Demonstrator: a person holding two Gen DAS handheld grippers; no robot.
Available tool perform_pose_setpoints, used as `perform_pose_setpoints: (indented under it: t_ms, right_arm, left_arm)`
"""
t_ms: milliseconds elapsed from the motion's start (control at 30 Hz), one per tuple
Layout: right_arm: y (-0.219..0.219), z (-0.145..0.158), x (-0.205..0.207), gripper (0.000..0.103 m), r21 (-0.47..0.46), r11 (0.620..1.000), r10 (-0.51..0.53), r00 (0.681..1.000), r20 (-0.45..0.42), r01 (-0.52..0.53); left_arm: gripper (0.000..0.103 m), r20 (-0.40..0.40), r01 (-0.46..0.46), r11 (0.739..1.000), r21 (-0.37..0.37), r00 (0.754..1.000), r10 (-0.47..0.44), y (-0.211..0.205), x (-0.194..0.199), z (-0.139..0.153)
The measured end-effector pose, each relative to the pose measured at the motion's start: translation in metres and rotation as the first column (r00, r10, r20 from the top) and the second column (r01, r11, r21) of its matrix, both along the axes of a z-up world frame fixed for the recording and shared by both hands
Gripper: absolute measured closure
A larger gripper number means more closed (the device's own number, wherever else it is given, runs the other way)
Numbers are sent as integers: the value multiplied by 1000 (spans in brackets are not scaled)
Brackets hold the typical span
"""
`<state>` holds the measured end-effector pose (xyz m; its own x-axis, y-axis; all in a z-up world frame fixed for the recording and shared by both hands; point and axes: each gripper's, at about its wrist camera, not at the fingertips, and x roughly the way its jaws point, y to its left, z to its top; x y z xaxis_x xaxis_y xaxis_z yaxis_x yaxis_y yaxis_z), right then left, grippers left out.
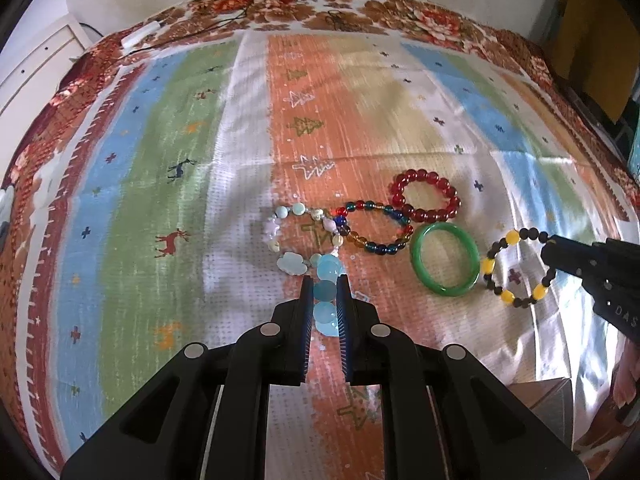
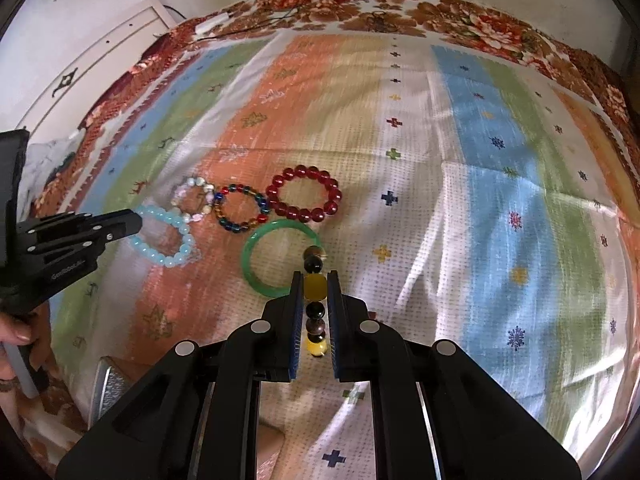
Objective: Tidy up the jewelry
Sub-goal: 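Lift the light-blue bracelet with the left gripper while the right gripper lifts the yellow-black bracelet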
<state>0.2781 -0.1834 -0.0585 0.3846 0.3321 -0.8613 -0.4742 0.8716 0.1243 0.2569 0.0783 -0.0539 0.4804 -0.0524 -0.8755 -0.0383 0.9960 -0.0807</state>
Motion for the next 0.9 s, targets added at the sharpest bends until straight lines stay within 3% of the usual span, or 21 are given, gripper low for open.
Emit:
perform_pose_setpoints:
  t_ms: [633,900]
  right_arm:
    - [-8,30,-23,91,10,999,-38,996,86,37]
    - [-18,50,-36,91,72,996,-67,988,136,58]
  left_arm:
    - [92,61,42,999,-1,997,-41,-20,-19,25]
    - [92,106,68,998,-18,992,-65,-30,-34,41]
